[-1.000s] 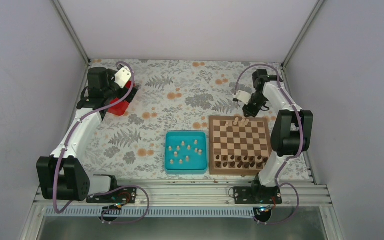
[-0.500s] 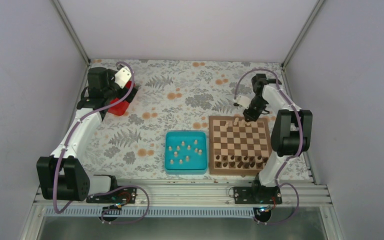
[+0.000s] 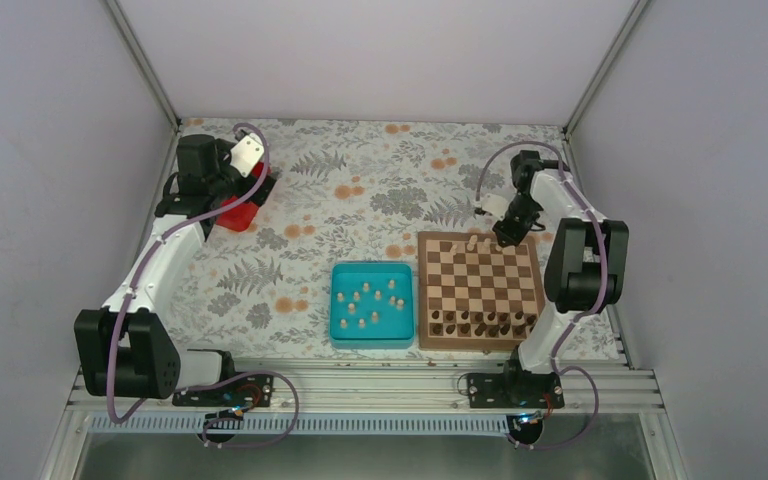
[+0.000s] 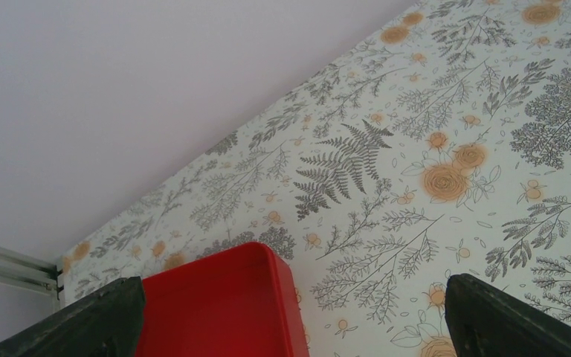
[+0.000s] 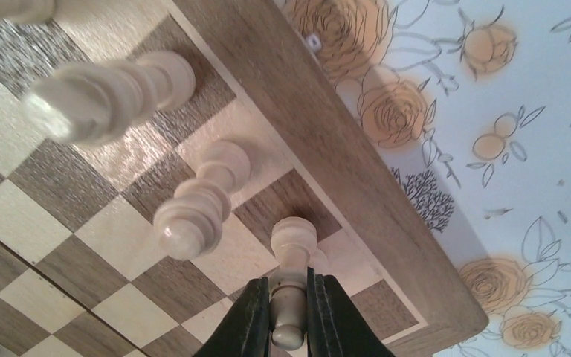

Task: Set up the chess pieces on the board
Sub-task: Adjust the chess piece on the chessboard, then place the chess piece on the chessboard, then pick up the chess piece from the chessboard.

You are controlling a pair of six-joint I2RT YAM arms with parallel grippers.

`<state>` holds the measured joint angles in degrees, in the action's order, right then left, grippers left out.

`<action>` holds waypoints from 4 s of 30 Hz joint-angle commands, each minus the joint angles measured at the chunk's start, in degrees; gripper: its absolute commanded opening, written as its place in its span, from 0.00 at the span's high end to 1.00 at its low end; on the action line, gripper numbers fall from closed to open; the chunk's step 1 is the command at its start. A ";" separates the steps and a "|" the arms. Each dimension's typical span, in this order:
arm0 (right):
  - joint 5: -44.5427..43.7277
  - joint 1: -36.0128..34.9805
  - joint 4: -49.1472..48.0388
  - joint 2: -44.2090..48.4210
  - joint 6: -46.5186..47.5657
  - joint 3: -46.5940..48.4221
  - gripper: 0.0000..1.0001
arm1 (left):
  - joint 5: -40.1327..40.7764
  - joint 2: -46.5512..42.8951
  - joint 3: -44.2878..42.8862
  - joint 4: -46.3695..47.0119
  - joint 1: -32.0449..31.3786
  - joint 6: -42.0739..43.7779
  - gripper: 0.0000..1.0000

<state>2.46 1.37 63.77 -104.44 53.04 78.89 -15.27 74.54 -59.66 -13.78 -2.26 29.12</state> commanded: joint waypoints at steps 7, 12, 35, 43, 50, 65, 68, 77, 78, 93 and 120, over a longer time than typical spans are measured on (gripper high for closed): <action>-2.96 3.96 1.09 4.04 0.23 -4.05 0.90 | -1.50 1.09 -1.40 0.64 0.15 0.09 0.00; -2.85 5.70 1.97 5.17 0.98 -4.27 0.90 | -1.55 1.13 -1.38 0.69 0.15 0.14 0.00; 2.38 -1.38 3.65 -2.78 -0.24 5.01 0.90 | -0.64 0.01 -0.55 0.51 0.13 0.34 0.00; 0.21 -1.46 3.63 -3.09 -0.91 5.05 0.90 | -0.69 -0.03 -0.21 0.69 0.15 0.47 0.00; -0.35 -1.37 3.91 -1.61 -0.74 3.32 0.90 | -0.93 -0.25 -0.26 0.65 0.15 0.43 0.00; -1.13 -1.28 2.89 -2.62 -0.87 2.66 0.80 | -0.83 -0.15 -0.19 0.48 0.17 0.46 0.00; -0.23 -1.20 3.64 -2.16 -0.45 3.32 0.73 | -0.67 -0.16 -0.14 0.52 0.16 0.48 0.00; 0.27 0.60 3.28 1.81 -0.70 5.38 0.54 | -0.42 -0.31 -0.24 0.69 0.15 0.31 0.00; 0.38 1.35 3.14 2.97 -0.74 5.72 0.52 | -0.32 -0.36 -0.28 0.66 0.14 0.27 0.00; 4.62 15.48 1.20 9.99 3.97 -4.32 0.49 | -0.92 -0.57 -0.33 1.06 0.16 -0.11 0.00; 7.22 14.70 -2.51 1.16 2.52 -4.52 0.52 | -0.50 -0.35 0.33 1.35 0.23 0.05 0.00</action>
<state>9.39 16.51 62.50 -101.93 55.68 74.46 -15.27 74.50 -59.68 -13.76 -2.26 29.15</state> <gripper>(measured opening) 0.485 0.999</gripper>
